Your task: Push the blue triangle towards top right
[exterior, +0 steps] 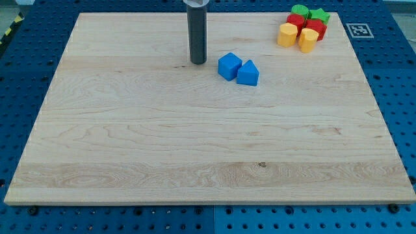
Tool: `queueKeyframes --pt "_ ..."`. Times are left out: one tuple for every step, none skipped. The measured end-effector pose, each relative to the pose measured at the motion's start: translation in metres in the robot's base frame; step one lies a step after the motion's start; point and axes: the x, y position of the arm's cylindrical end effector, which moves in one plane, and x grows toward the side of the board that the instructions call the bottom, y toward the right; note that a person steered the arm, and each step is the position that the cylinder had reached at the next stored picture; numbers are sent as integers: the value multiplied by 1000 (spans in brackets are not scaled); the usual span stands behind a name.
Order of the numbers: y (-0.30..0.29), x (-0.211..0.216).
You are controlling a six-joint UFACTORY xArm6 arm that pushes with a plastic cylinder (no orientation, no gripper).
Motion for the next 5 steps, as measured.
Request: queueKeyframes --pt "0 18" --pt "0 35" --pt "0 36" --pt "15 54" --pt "22 58"
